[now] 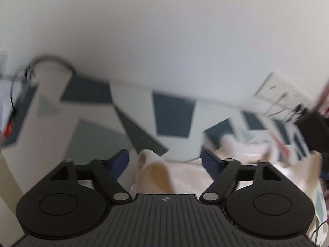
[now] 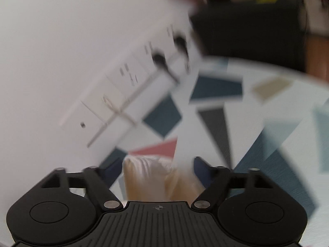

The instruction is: Fold clothes

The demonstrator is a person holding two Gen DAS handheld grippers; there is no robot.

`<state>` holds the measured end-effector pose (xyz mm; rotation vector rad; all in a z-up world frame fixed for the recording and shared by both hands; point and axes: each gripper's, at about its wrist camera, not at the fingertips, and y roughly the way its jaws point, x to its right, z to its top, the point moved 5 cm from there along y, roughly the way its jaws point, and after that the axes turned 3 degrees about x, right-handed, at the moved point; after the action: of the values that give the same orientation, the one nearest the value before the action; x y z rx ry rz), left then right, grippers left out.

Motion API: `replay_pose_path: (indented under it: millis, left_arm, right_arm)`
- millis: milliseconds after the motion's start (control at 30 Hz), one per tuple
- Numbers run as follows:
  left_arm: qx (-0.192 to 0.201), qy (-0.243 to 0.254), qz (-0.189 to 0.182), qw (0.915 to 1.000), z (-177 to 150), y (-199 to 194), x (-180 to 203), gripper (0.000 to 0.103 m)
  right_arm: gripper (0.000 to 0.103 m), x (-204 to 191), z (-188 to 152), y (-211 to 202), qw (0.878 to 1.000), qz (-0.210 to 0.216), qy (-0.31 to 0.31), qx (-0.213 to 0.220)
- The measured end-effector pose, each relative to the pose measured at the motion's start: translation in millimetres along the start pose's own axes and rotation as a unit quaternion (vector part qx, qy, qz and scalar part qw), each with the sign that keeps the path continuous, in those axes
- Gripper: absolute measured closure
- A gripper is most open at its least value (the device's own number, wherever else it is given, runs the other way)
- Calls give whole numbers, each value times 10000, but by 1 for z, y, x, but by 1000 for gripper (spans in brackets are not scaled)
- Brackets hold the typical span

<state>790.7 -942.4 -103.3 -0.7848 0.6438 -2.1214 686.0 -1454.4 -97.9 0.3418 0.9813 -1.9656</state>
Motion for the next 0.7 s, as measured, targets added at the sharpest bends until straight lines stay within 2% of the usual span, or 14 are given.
replay_pose_path:
  millis: [67,167,267,333,433,533,567,600,633,700]
  left_arm:
    - [25,174,-184,9997,-4,-16,1,22]
    - [-158,544,-252,9981,-23,-26,4,20]
    - [-471,770,-52,9959,-49,-17,4,19]
    - [-651,827,91,9944,-61,-9,4,19]
    - [-553,551,141,9968,-60,-1,4,19]
    - [-468,257,426,9977,-47,15,0,21]
    - [-435,246,530,9973,-44,17,-2,28]
    - [-405,234,627,9969,-41,19,-3,41]
    - [-404,204,651,9969,-38,24,-3,47]
    - [-408,71,631,9971,-34,28,-5,68]
  right_arm:
    - [28,-8,-6,-15,9996,74,-281,-39]
    - [28,-19,-26,-18,9955,1,-862,-402]
    - [28,-18,-39,-10,9954,-125,-700,-643]
    - [28,-15,-40,-1,9967,-145,-318,-737]
    - [26,-17,-37,5,9972,-124,-137,-721]
    - [23,-26,-33,12,9969,-133,-304,-717]
    - [23,-29,-32,17,9965,-131,-370,-744]
    - [19,-33,-31,23,9958,-136,-432,-793]
    - [13,-36,-30,30,9950,-148,-504,-851]
    - [12,-43,-29,48,9928,-176,-689,-960]
